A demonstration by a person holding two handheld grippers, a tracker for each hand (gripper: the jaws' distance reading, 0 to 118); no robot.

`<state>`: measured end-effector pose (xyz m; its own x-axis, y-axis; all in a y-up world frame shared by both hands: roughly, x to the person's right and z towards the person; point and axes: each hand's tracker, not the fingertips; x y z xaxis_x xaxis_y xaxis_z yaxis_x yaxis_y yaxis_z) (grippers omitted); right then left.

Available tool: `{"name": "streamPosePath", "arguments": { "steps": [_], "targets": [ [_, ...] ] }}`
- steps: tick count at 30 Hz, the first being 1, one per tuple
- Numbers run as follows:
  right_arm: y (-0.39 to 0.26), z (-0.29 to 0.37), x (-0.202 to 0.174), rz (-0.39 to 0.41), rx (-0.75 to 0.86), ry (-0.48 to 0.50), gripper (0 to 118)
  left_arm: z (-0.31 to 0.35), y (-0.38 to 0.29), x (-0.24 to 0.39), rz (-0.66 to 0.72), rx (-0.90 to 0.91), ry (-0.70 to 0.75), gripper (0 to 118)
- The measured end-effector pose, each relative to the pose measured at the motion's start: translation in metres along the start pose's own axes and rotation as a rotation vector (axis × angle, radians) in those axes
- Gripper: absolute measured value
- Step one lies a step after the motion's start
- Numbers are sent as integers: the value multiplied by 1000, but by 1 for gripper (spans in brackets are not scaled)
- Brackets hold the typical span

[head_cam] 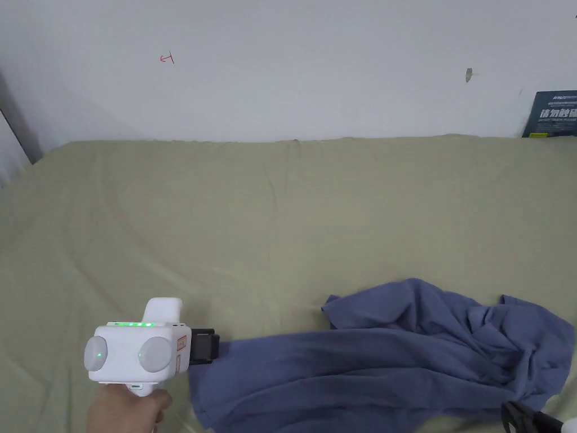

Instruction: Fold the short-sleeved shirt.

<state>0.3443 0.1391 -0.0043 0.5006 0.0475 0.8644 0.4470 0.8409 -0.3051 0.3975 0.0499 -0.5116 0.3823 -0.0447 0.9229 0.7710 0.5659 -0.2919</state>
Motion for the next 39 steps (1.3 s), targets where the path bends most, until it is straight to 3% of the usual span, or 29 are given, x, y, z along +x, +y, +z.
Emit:
{"name": "streamPosePath", "arguments": {
  "steps": [2,5,6,7,9,14,18,22,26,29,31,32,33,34,39],
  "targets": [
    [0,-7,2,2,-14,-7,3,-16,-3,8,-28,-69,42,106],
    [3,-10,5,-1,-22,-15,3,1,-21,22,-59,26,-3,66],
    [4,-11,4,-2,-21,-15,3,9,-23,29,-68,9,-18,35],
    [5,-11,4,-4,-20,-13,3,11,-25,35,-81,-9,-23,17],
    [9,-14,3,-4,-22,-9,3,18,-37,45,-109,-7,-22,6],
    [18,-13,-4,12,-17,5,3,46,-42,25,50,70,-146,4],
    [22,-17,-4,15,-15,5,3,79,-47,18,65,116,-197,4],
    [24,-26,2,-30,-28,0,3,95,-51,19,59,139,-211,4],
    [30,-43,31,-27,-74,-62,5,103,-52,19,68,153,-240,4],
    [49,-70,78,-43,-98,-125,34,110,-51,28,50,156,-241,4],
    [64,-97,118,-83,-150,-154,41,109,-50,28,56,154,-248,4],
    [71,-115,140,-107,-178,-167,65,108,-49,29,56,152,-246,4],
    [76,-134,160,-140,-228,-175,99,108,-48,29,58,153,-244,4],
    [81,-150,180,-172,-263,-196,113,107,-47,29,58,152,-244,4],
    [82,-212,248,-389,-385,-277,115,99,-41,29,65,144,-238,4]
  ]
}}
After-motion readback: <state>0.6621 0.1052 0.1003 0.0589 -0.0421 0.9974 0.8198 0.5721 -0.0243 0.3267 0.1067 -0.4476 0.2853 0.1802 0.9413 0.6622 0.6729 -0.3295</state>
